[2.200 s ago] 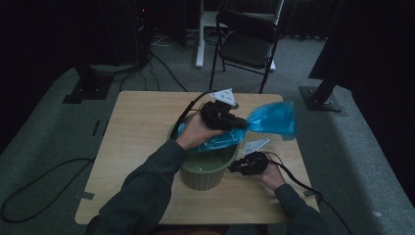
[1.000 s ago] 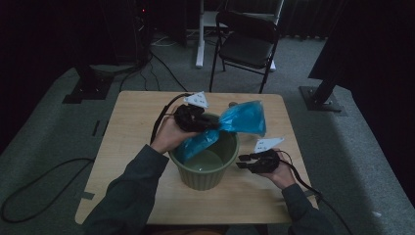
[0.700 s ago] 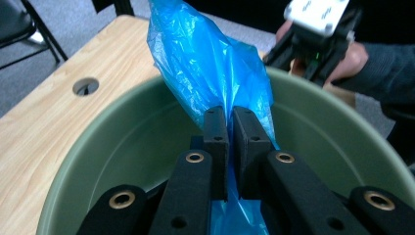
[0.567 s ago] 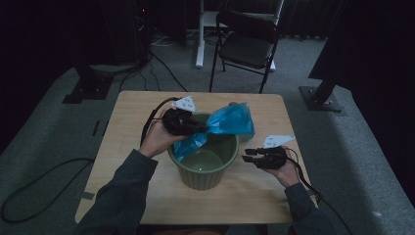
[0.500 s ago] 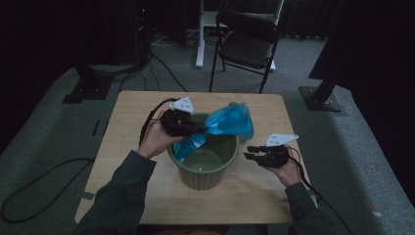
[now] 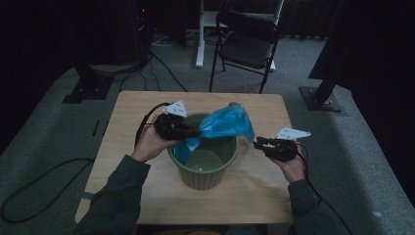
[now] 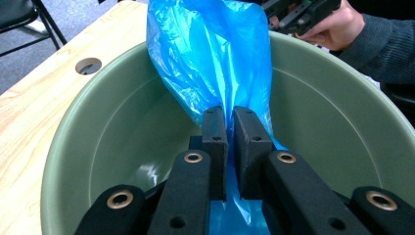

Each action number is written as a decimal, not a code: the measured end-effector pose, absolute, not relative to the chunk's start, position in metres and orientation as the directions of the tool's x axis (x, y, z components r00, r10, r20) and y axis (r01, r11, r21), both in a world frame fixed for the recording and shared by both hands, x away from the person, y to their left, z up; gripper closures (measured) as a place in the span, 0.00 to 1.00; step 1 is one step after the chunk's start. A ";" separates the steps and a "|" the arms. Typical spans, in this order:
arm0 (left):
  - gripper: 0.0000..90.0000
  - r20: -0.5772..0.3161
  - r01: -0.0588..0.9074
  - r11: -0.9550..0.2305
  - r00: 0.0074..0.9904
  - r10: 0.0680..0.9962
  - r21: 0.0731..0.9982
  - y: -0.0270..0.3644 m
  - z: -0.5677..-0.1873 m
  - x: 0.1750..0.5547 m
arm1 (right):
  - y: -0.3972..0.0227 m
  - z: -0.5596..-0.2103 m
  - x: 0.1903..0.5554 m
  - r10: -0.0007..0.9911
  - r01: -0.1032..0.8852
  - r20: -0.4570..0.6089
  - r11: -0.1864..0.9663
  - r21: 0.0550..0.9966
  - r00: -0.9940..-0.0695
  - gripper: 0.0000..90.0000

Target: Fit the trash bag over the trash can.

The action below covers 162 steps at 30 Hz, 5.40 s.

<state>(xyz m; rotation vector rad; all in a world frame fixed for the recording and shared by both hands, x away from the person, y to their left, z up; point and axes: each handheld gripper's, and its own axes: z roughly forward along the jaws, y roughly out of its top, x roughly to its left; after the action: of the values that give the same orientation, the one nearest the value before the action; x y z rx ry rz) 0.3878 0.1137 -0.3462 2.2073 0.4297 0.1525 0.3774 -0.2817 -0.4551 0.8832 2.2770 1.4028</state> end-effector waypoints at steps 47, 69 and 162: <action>0.93 -0.087 0.304 -0.538 0.917 0.390 0.786 0.137 -0.363 0.390 | -0.271 -0.439 0.386 0.681 0.273 -0.015 0.314 0.909 -0.732 0.69; 0.64 -0.042 0.258 -0.509 0.917 0.397 0.821 0.132 -0.345 0.382 | -0.262 -0.418 0.387 0.675 0.239 -0.031 0.304 0.922 -0.737 1.00; 0.67 0.111 0.203 -0.610 0.893 0.436 0.766 0.056 -0.341 0.370 | -0.230 -0.394 0.357 0.622 0.101 -0.181 0.391 0.915 -0.762 0.68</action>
<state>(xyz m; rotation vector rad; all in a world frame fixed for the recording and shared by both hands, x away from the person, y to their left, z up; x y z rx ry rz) 0.3701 0.0562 -0.3409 2.2367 0.4559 0.3662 0.3573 -0.2300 -0.3944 0.6178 2.1479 1.3624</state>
